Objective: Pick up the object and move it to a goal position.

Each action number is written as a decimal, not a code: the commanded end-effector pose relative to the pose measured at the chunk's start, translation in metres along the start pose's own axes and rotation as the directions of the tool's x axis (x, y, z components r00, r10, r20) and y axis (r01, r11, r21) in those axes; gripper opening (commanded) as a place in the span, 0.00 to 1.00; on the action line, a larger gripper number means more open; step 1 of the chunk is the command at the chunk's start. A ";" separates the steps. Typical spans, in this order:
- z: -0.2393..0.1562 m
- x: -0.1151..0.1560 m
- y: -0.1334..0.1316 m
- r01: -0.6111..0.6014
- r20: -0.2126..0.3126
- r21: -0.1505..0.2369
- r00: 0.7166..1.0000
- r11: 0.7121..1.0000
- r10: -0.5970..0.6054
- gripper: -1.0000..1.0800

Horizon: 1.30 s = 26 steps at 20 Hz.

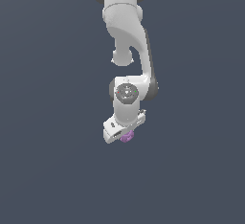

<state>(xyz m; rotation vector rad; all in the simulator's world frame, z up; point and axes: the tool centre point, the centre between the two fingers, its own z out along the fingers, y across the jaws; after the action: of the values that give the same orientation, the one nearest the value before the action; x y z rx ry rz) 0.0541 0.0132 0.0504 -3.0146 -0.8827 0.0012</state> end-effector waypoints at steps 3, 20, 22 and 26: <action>-0.014 -0.019 0.006 -0.001 -0.001 -0.001 1.000 1.000 0.001 0.00; -0.117 -0.155 0.046 -0.001 -0.001 -0.001 1.000 1.000 0.001 0.00; -0.130 -0.172 0.051 -0.001 -0.001 0.000 1.000 1.000 0.001 0.00; -0.153 -0.201 0.061 -0.001 -0.002 0.000 1.000 1.000 0.001 0.00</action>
<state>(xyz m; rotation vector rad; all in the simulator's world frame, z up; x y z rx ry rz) -0.0745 -0.1382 0.1951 -3.0155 -0.8795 -0.0014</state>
